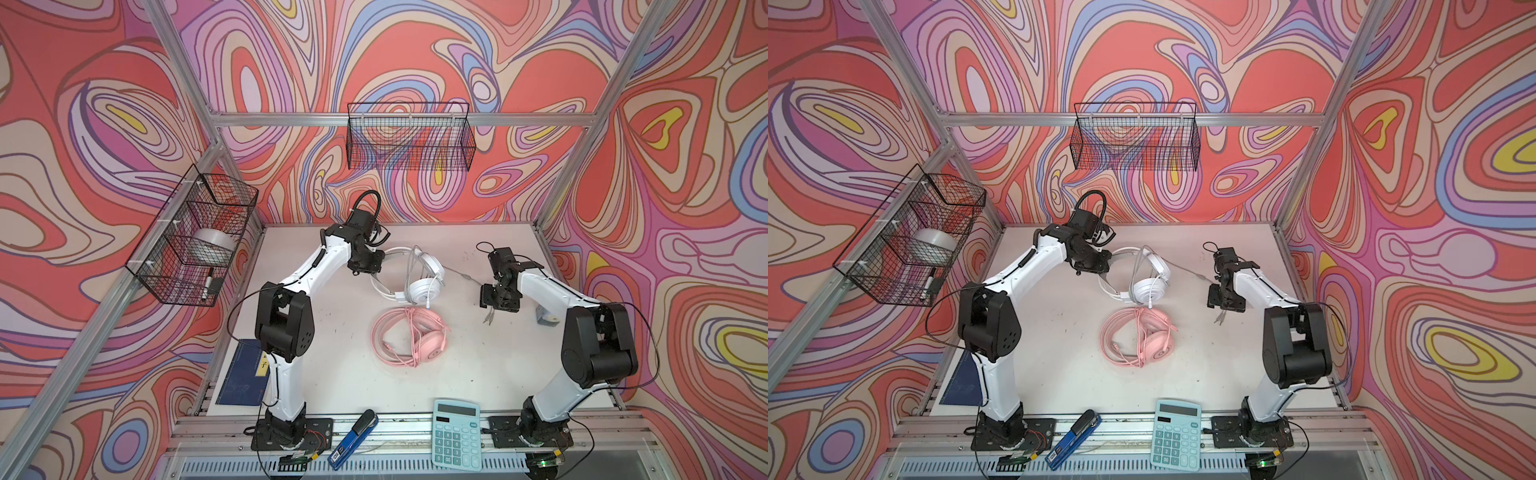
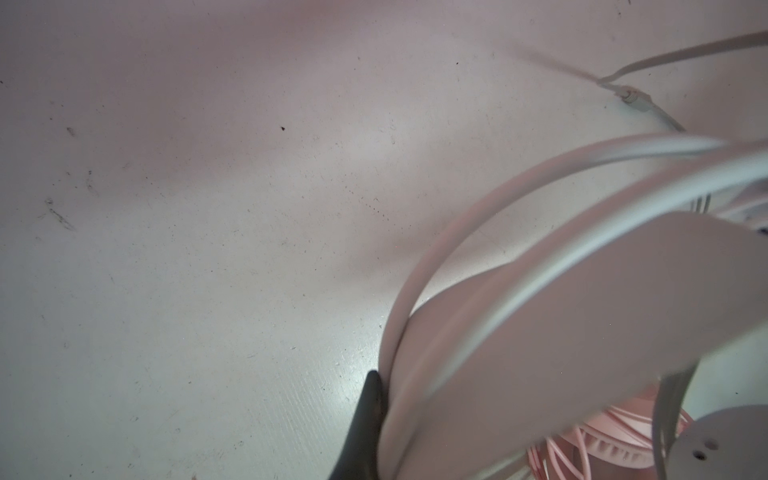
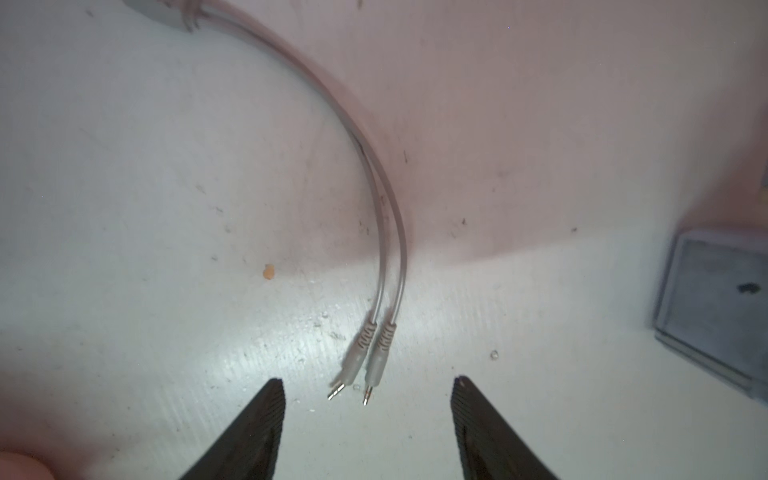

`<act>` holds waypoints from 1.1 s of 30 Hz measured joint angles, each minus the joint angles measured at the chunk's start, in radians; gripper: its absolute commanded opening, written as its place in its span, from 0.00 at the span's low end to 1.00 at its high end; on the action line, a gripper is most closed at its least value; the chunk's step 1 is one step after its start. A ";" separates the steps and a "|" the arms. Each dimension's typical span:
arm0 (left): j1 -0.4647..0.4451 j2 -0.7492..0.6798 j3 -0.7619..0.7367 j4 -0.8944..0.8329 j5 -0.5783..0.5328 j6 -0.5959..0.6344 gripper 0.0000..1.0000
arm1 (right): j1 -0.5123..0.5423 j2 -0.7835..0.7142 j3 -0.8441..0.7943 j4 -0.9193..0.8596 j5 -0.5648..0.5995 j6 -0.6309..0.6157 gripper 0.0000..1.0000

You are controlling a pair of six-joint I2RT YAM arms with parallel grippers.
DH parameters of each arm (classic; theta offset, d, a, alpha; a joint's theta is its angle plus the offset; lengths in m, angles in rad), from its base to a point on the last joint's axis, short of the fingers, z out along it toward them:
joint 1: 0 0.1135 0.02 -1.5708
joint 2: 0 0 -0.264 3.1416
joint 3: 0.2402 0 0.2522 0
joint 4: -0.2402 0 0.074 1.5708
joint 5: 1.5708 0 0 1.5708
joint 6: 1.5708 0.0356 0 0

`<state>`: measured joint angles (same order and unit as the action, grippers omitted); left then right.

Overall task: Wrap the headphones
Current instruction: 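Grasp the grey cable near its plug ends with the right gripper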

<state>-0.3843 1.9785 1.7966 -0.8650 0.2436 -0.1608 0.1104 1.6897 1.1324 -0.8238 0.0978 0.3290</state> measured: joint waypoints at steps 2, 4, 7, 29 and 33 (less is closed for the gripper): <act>0.000 0.000 -0.002 0.004 0.000 0.000 0.00 | 0.000 0.015 -0.013 0.007 0.000 0.028 0.63; 0.000 0.000 -0.006 0.004 0.000 0.000 0.00 | 0.000 0.035 -0.024 0.013 -0.001 0.052 0.61; 0.000 0.000 -0.011 0.005 0.000 0.000 0.00 | -0.003 0.066 -0.043 0.033 -0.003 0.080 0.58; 0.003 0.000 -0.039 0.043 0.010 -0.079 0.00 | -0.045 0.090 -0.054 0.114 -0.067 0.079 0.00; 0.009 0.000 -0.039 0.064 0.023 -0.140 0.00 | -0.045 0.087 -0.052 0.109 -0.075 0.037 0.00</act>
<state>-0.3752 1.9781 1.7580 -0.8005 0.2661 -0.3012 0.0650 1.7763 1.0801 -0.7143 0.0227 0.3660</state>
